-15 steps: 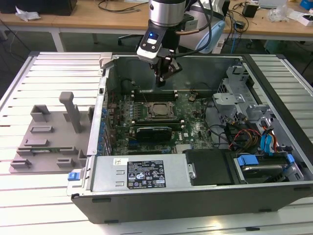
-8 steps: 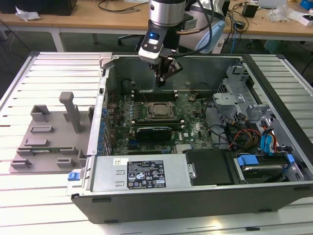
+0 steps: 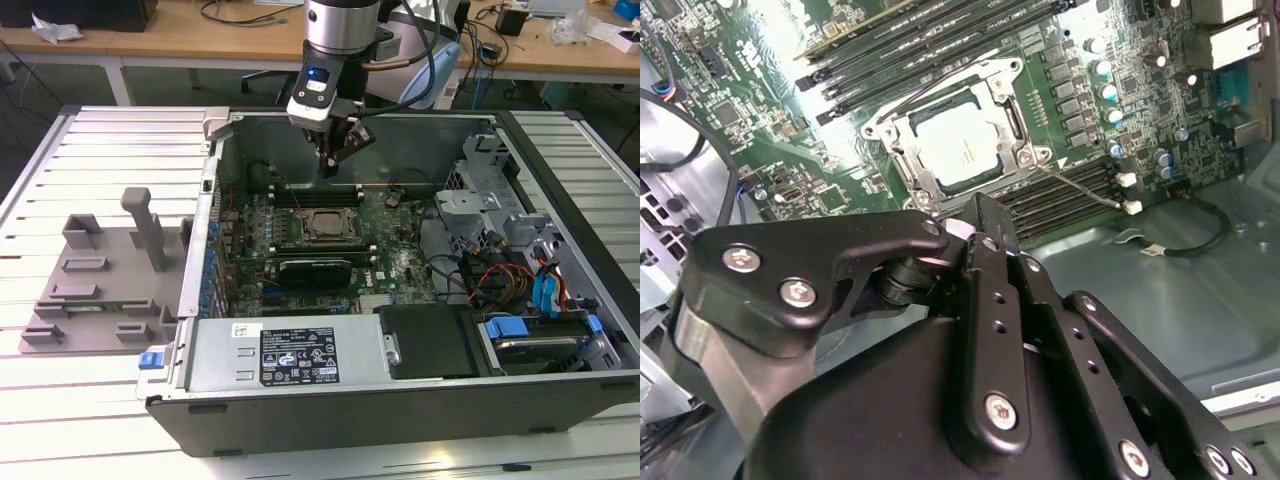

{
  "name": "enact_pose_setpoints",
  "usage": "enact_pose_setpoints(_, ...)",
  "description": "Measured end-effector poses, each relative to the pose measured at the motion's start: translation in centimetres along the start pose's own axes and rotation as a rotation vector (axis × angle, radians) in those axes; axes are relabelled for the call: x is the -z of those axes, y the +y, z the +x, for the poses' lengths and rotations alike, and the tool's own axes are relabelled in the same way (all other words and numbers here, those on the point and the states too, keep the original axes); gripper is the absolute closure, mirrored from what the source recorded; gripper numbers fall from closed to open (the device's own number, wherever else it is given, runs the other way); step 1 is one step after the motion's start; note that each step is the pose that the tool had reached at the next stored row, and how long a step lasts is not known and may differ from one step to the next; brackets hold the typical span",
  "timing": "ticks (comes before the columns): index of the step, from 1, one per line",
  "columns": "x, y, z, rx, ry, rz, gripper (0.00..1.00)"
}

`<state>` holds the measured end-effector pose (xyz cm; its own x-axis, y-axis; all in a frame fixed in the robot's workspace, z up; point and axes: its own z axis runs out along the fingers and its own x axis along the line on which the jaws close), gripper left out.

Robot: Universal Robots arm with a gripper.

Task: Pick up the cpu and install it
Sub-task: 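Install the first cpu locking lever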

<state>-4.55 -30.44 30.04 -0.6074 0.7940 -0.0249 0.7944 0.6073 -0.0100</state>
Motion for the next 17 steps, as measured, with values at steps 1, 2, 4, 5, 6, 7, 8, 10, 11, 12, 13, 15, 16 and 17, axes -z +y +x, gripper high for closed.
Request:
enact_pose_setpoints(1, 0.00, 0.00, 0.00, 0.008, 0.0000, -0.0003, 0.89)
enact_pose_setpoints(2, 0.00, 0.00, 0.00, 0.016, -0.0001, -0.0005, 0.89)
enact_pose_setpoints(4, 0.00, 0.00, 0.00, 0.027, -0.0002, -0.0007, 0.89)
enact_pose_setpoints(5, 0.00, 0.00, 0.00, 0.035, -0.0003, -0.0010, 0.89)
enact_pose_setpoints(6, 0.00, 0.00, 0.00, 0.040, -0.0004, -0.0011, 0.89)
enact_pose_setpoints(7, 0.00, 0.00, 0.00, 0.045, -0.0005, -0.0011, 0.89)
enact_pose_setpoints(8, 0.00, 0.00, 0.00, 0.051, -0.0004, -0.0013, 0.89)
enact_pose_setpoints(10, 0.00, 0.00, 0.00, 0.063, -0.0006, -0.0016, 0.89)
enact_pose_setpoints(11, 0.00, 0.00, 0.00, 0.069, -0.0006, -0.0017, 0.89)
enact_pose_setpoints(12, 0.00, 0.00, 0.00, 0.074, -0.0007, -0.0018, 0.89)
enact_pose_setpoints(13, 0.00, 0.00, 0.00, 0.082, -0.0008, -0.0021, 0.89)
enact_pose_setpoints(15, 0.00, 0.00, 0.00, 0.091, -0.0009, -0.0022, 0.89)
enact_pose_setpoints(16, 0.00, 0.00, 0.00, 0.098, -0.0010, -0.0024, 0.89)
enact_pose_setpoints(17, 0.00, 0.00, 0.00, 0.102, -0.0010, -0.0026, 0.89)
